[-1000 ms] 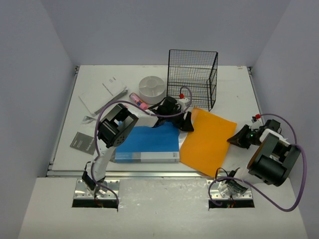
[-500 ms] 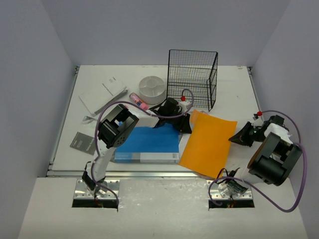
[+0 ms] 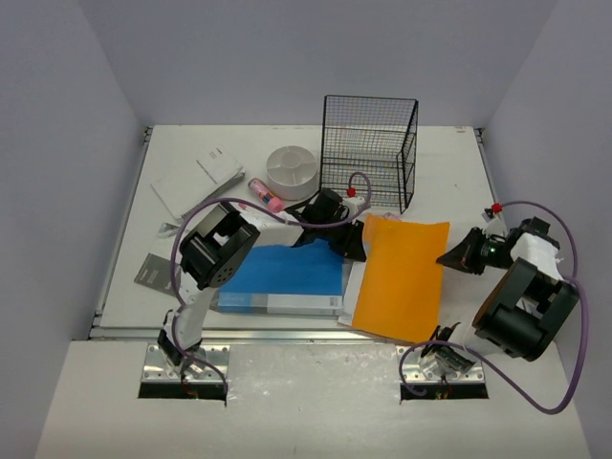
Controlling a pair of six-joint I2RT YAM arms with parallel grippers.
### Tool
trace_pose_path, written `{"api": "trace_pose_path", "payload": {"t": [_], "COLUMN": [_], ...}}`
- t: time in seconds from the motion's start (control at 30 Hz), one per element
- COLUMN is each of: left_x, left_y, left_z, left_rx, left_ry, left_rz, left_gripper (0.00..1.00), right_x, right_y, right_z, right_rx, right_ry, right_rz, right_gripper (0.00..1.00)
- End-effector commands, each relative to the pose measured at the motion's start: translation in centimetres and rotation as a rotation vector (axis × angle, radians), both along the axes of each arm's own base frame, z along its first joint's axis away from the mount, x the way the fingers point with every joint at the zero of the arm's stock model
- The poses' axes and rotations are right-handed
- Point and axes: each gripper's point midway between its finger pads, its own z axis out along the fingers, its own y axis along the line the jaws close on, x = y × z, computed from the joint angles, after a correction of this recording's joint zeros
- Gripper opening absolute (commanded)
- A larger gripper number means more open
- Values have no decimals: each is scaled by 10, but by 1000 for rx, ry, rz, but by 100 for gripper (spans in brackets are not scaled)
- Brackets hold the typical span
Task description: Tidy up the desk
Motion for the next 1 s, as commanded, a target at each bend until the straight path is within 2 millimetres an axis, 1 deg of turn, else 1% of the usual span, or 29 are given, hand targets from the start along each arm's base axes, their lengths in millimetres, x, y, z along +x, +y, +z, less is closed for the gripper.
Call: {"api": "trace_pose_path", "payload": {"t": [0.0,0.03,0.1,0.17,0.33,0.47,0.53,0.77,0.87,0.97], "left_x": [-51,-52,-53,-55,-59,-60,-57,-52,-47,-35], "left_y": [-39,-38,-37,-37,-33,-29,-28,-28,-30,-30], "left_z": [97,106,117,122,136,150,155,161,166,175], "left_rx": [-222,-233,-248,-255,-281,-311,-309,-315,-323,-320], "left_ry": [-85,-103,-135,-157,-192,-242,-262,-290,-304,-339], "left_rz": [-201,-198,-192,-191,-188,-180,-166,-140,-118,-89], "left_gripper": [0,0,0,0,0,0,0,0,0,0], "right_x": [19,22,24,24,22,23,24,25,25,26], "right_y": [13,12,9,8,6,12,18,31,36,42], "right_z": [49,55,59,61,59,65,74,88,97,113], "right_rx": [57,39,7,-19,-67,-60,-31,-13,17,54], "right_ry": [-226,-255,-283,-304,-333,-400,-449,-523,-558,-613], "right_rz": [98,111,123,134,154,172,184,240,253,263], "right_gripper": [0,0,0,0,0,0,0,0,0,0]}}
